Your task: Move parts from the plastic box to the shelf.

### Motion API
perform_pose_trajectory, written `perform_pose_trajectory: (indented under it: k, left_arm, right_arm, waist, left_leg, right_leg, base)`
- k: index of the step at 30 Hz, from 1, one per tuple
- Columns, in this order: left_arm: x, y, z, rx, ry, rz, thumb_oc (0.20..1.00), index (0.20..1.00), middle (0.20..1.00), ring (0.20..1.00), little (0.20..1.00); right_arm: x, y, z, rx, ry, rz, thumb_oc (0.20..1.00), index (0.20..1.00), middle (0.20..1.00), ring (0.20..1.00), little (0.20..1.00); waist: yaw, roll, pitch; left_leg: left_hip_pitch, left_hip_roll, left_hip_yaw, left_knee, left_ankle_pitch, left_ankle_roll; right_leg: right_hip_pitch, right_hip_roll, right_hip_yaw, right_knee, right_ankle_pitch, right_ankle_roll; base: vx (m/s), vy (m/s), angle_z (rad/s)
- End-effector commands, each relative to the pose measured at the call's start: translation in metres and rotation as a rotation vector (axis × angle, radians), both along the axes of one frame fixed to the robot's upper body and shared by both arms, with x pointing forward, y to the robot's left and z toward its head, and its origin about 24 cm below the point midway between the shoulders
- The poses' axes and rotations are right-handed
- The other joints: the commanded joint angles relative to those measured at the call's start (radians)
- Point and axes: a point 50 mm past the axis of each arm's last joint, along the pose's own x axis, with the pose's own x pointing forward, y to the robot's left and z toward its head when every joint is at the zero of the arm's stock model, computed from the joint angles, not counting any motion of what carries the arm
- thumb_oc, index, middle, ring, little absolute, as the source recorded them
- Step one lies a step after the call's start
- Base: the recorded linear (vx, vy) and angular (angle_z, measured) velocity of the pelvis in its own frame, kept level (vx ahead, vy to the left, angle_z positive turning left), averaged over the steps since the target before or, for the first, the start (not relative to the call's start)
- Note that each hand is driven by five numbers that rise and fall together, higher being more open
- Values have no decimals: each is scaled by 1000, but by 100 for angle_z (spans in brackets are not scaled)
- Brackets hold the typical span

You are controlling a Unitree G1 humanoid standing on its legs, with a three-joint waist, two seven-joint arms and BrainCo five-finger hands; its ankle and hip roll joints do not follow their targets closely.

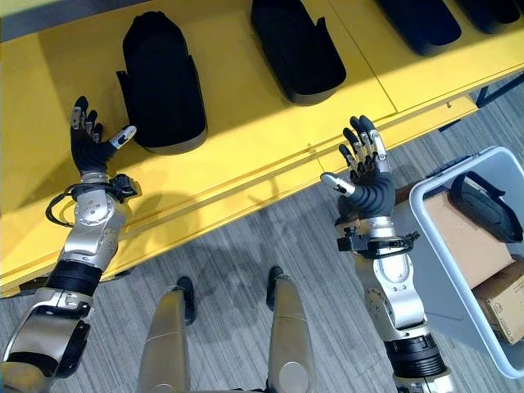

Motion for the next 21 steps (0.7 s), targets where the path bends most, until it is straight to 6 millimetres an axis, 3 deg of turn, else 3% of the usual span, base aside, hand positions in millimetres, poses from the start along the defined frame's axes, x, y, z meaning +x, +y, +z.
perform_pose_trajectory:
  k: [1,4,21]
  left_arm:
    - [4,-17,-5,-4,2,-61,1000,1000,1000,1000,1000]
    - [0,-29,-10,0,1,-106,1000,1000,1000,1000,1000]
    - [-19,-52,-35,-63,40,-249,1000,1000,1000,1000,1000]
  right_arm:
    - [-7,-2,17,39,-112,-2,1000,1000,1000,1000,1000]
    - [-8,-3,17,44,-111,-12,1000,1000,1000,1000,1000]
    - [-9,-4,14,49,-99,-39,1000,1000,1000,1000,1000]
  waist:
    - [-13,4,-21]
    - [-10,3,-18]
    - [6,9,-12]
  left_leg:
    - [12,1,-13,-39,25,20]
    - [13,1,-15,-39,24,20]
    - [13,-7,-15,-42,23,26]
  right_leg:
    - [26,4,-23,-22,18,-24]
    - [28,5,-24,-22,19,-25]
    - [30,2,-27,-18,20,-28]
  base:
    - [0,0,0]
    - [0,0,0]
    - [0,0,0]
